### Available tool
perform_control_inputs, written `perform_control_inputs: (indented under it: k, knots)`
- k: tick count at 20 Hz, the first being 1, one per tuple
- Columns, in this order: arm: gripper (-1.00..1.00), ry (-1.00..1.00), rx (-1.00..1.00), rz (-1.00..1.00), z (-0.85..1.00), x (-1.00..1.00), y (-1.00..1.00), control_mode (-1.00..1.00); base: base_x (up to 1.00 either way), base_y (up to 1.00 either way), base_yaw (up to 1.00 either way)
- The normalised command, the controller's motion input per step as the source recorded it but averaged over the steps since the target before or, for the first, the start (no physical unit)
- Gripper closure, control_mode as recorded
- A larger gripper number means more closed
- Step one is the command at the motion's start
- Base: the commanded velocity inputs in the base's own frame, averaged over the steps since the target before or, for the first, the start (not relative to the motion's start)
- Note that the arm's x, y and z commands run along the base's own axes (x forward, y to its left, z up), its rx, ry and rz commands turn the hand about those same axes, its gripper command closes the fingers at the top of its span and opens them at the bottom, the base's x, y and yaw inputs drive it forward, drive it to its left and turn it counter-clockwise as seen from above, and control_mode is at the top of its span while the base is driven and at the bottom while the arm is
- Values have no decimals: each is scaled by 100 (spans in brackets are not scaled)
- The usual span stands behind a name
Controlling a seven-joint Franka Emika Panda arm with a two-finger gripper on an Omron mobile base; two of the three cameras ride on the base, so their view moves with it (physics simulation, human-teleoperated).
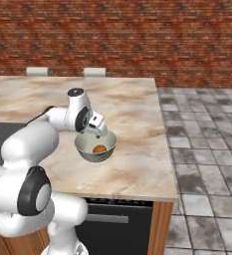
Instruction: Pick the mangos from the cabinet and place them in one bowl. Pick the bell pepper from the sink and place it in the other bowl.
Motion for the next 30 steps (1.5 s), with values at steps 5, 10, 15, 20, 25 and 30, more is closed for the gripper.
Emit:
perform_control_inputs:
  k: [5,10,15,20,25,30]
  knots:
    - [-100,0,0,-1,65,-15,0,-100,0,0,0]
    - [-100,1,-1,-4,39,-59,0,-100,0,0,0]
    - [-100,-3,0,-1,28,-92,-2,-100,0,0,0]
    - [-100,-9,3,1,35,-100,0,-100,0,0,0]
    - [-100,-4,0,7,25,-77,0,-100,0,0,0]
    - [-100,9,-6,-1,-2,-18,3,-100,0,0,0]
